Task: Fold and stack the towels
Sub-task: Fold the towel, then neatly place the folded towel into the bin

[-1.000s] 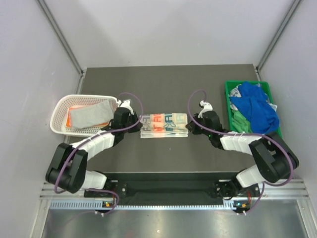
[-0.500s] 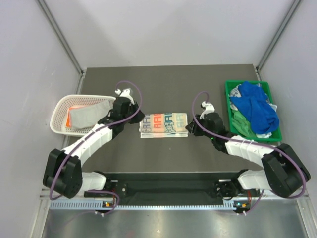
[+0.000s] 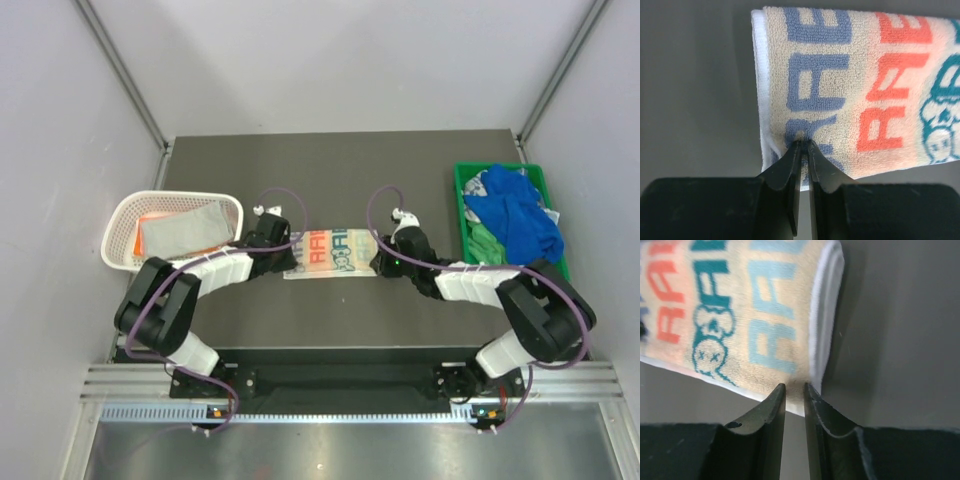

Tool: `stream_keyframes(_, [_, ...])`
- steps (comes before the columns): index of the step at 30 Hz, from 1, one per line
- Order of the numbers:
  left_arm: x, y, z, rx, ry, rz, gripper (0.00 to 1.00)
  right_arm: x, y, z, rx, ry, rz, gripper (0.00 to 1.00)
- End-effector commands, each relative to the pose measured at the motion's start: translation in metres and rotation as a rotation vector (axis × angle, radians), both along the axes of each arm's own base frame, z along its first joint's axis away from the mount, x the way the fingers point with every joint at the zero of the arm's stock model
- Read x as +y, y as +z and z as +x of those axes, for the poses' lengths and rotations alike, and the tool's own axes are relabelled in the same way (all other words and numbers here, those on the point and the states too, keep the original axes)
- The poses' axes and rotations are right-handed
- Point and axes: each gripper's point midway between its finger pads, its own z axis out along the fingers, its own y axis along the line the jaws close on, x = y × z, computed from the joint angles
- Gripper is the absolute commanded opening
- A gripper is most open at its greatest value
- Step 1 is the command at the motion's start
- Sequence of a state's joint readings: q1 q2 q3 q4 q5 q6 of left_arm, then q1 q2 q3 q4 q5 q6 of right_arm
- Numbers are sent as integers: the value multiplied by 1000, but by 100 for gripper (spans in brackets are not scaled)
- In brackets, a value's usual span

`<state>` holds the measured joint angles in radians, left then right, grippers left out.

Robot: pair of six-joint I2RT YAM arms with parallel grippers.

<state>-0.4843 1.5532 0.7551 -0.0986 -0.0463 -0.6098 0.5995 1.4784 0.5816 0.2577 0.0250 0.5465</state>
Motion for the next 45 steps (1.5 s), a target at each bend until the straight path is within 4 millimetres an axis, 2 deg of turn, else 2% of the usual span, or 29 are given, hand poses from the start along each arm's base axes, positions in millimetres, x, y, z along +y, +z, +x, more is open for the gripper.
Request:
stream_keyframes(1, [0, -12, -4, -4, 15, -10, 15, -1, -26, -16, 51, -7, 2, 22])
stream_keyframes(5, [3, -17, -12, 2, 22, 0, 15, -13, -44, -30, 94, -39, -9, 18])
stream_keyframes(9, [5, -8, -8, -23, 30, 11, 15, -15, -46, -31, 99, -48, -17, 17])
stream_keyframes(12, [11, 15, 3, -67, 67, 37, 18, -16, -39, -28, 85, -55, -23, 16])
stream_keyframes(14, [22, 34, 12, -99, 127, 78, 26, -17, -34, -26, 75, -56, -28, 16])
stream_keyframes(17, [28, 54, 21, -112, 163, 99, 33, -18, -28, -24, 60, -61, -30, 16])
stream_keyframes(20, [25, 57, 27, -98, 160, 94, 40, -20, -25, -23, 54, -69, -31, 17])
stream_keyframes(24, [31, 44, 30, -52, 188, 76, 52, -22, -22, -23, 49, -70, -29, 17])
stream_keyframes(30, [25, 20, 31, 31, 160, -26, 58, -23, -16, -22, 36, -66, -22, 18])
stream_keyframes(35, [2, 1, 26, 77, 59, -129, 59, -24, -16, -23, 34, -63, -13, 19])
stream_keyframes(38, [-3, -10, 19, 103, 43, -158, 59, -24, -16, -23, 33, -61, -8, 18])
stream_keyframes(42, [-2, -25, 9, 147, 44, -157, 59, -24, -12, -22, 25, -61, -2, 18])
stream_keyframes(45, [8, -37, -2, 190, 73, -108, 58, -23, -11, -23, 22, -56, 1, 19])
